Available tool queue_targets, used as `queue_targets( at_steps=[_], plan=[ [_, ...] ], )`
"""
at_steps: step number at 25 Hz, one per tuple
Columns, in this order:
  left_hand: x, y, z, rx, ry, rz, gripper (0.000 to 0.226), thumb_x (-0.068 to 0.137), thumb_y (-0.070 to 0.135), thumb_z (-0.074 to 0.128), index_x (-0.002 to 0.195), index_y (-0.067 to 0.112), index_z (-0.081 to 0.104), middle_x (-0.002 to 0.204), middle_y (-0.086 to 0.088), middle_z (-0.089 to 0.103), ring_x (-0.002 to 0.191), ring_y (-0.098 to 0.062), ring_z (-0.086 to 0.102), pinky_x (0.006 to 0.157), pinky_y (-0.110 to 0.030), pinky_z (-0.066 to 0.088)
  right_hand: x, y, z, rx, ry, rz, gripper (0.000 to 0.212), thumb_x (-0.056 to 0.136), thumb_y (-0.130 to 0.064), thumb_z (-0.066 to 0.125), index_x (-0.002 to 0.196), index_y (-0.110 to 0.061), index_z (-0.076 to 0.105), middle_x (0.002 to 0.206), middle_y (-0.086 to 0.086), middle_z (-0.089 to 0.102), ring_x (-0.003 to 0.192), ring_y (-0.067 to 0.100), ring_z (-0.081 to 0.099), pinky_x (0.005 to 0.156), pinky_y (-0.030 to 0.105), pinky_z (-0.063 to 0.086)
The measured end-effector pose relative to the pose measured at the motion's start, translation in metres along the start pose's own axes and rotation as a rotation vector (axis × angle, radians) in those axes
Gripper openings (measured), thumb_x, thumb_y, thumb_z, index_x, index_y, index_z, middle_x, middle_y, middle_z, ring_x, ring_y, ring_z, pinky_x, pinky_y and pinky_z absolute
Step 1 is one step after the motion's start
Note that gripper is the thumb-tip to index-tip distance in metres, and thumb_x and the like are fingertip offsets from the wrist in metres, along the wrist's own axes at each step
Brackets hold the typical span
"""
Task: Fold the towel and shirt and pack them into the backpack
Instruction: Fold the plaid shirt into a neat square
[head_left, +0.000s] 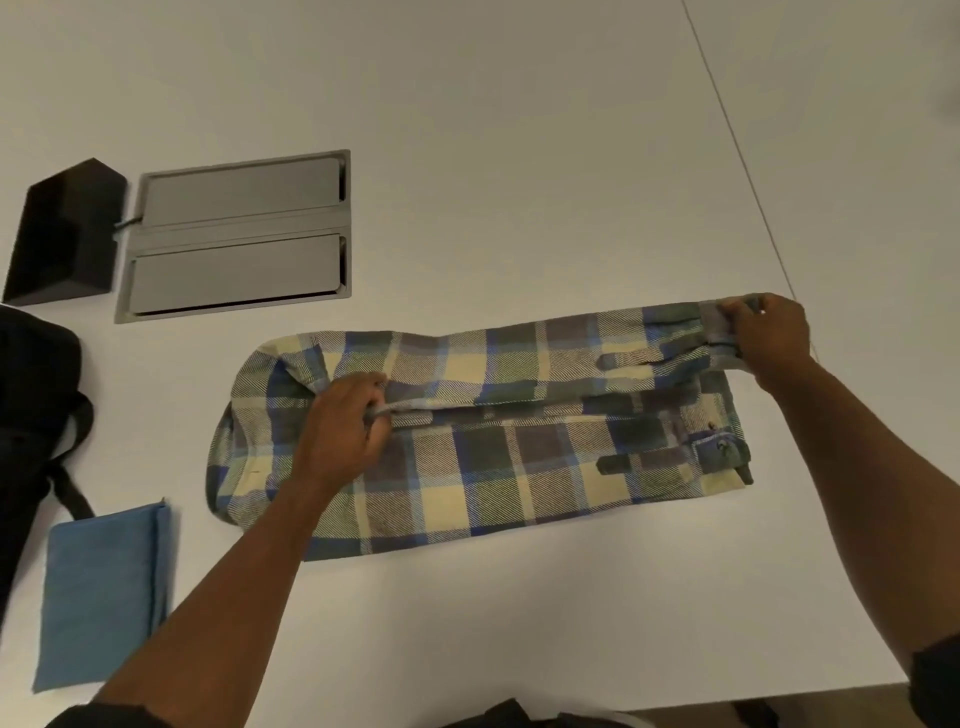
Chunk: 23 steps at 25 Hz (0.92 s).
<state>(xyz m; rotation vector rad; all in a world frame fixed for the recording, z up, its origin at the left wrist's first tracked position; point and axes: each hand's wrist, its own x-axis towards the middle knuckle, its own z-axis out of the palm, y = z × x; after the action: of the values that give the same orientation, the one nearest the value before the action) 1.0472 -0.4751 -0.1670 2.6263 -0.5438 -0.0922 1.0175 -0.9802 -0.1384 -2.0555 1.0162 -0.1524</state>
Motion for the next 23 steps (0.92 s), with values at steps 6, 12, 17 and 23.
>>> queue_targets(
  at_steps=[6, 12, 17, 23],
  plan=[
    [-0.009, -0.008, 0.001, -0.072, -0.152, -0.041, 0.053, 0.101, 0.055, 0.031, 0.092, 0.017, 0.067, 0.088, -0.001, 0.068, 0.078, -0.017, 0.061, 0.067, -0.038, 0.052, -0.005, 0.033, 0.01, -0.163, -0.165, 0.068, 0.039, 0.092, -0.032, 0.065, 0.121, -0.006, 0.062, 0.118, 0.016, 0.064, 0.093, 0.026, 0.057, 0.072, 0.029, 0.043],
    [0.05, -0.062, -0.005, 0.21, -0.054, -0.389, 0.058, 0.093, 0.018, 0.06, 0.146, 0.005, 0.039, 0.138, -0.024, 0.051, 0.131, -0.044, 0.042, 0.106, -0.059, 0.036, -0.012, 0.049, 0.019, -0.181, -0.154, 0.112, 0.049, 0.093, -0.03, 0.066, 0.131, -0.002, 0.053, 0.128, 0.018, 0.059, 0.113, 0.036, 0.057, 0.084, 0.038, 0.046],
    [0.074, -0.092, -0.023, 0.348, -0.225, -0.408, 0.051, 0.092, 0.04, 0.054, 0.138, 0.016, 0.053, 0.128, -0.02, 0.059, 0.132, -0.042, 0.034, 0.104, -0.053, 0.029, -0.012, 0.046, 0.022, -0.179, -0.119, 0.045, 0.045, 0.093, -0.031, 0.065, 0.129, -0.006, 0.056, 0.127, 0.015, 0.06, 0.113, 0.033, 0.058, 0.081, 0.033, 0.04],
    [0.063, -0.115, -0.044, 0.329, -0.217, -0.292, 0.062, 0.09, 0.052, 0.024, 0.087, 0.007, 0.067, 0.094, -0.02, 0.064, 0.107, -0.042, 0.049, 0.087, -0.05, 0.039, -0.003, 0.029, 0.02, -0.171, -0.053, -0.032, 0.037, 0.093, -0.029, 0.064, 0.124, -0.009, 0.059, 0.126, 0.013, 0.061, 0.113, 0.031, 0.058, 0.081, 0.031, 0.04]
  ],
)
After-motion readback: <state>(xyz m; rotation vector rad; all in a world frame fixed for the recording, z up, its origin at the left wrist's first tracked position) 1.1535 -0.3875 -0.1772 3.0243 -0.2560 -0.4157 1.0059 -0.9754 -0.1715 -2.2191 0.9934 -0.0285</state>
